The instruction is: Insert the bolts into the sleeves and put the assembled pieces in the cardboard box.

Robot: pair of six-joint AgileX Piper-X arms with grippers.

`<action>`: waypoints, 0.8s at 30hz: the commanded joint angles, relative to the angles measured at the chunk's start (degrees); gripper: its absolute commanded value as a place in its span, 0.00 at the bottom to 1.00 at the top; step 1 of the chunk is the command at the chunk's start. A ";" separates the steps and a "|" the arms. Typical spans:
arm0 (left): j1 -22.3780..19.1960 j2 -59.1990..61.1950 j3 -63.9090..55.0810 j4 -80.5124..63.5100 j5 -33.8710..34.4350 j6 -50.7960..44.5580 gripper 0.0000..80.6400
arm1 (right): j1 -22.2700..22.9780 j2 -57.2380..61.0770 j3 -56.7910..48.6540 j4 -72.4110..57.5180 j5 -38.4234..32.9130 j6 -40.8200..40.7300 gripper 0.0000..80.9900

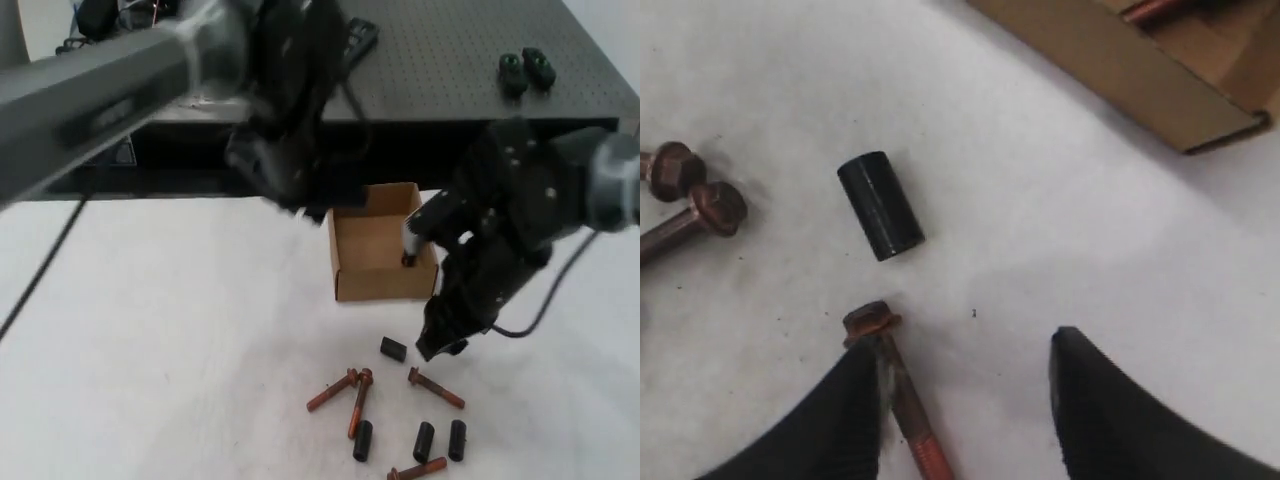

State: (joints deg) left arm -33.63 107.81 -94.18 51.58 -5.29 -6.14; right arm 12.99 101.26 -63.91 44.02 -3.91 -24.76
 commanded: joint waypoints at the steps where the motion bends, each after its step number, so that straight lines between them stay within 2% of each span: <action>1: 1.01 -9.52 12.43 -6.33 0.02 0.96 0.34 | 0.57 0.61 -1.22 2.09 -0.38 -1.20 0.45; 5: 2.23 -16.65 22.29 -8.90 1.03 1.10 0.34 | 2.56 3.37 -1.66 3.35 3.43 -2.39 0.45; 10: 2.48 -21.14 27.63 -8.91 1.85 1.85 0.34 | 4.04 5.21 -1.66 4.10 3.56 -2.37 0.45; 13: 2.48 -22.03 28.97 -8.78 2.13 2.34 0.34 | 4.52 6.04 -1.66 4.29 6.63 -2.37 0.45; 15: 2.48 -22.09 29.23 -8.30 2.87 2.34 0.34 | 4.50 6.32 -1.66 4.29 8.72 -2.22 0.37; 20: 2.48 -22.09 29.21 -7.93 7.93 3.33 0.34 | 4.50 6.30 -1.66 3.38 9.59 -2.24 0.05; 21: 2.48 -22.09 29.21 -7.93 9.69 4.13 0.34 | 4.50 6.30 -1.66 2.89 9.59 -2.24 0.02; 24: 2.48 -22.09 29.21 -8.51 14.39 6.44 0.34 | 4.00 5.61 -1.66 1.97 9.72 -1.78 0.02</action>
State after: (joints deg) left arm -31.22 86.47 -65.04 43.46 4.23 -2.71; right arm 17.51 107.12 -65.16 47.52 5.04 -26.76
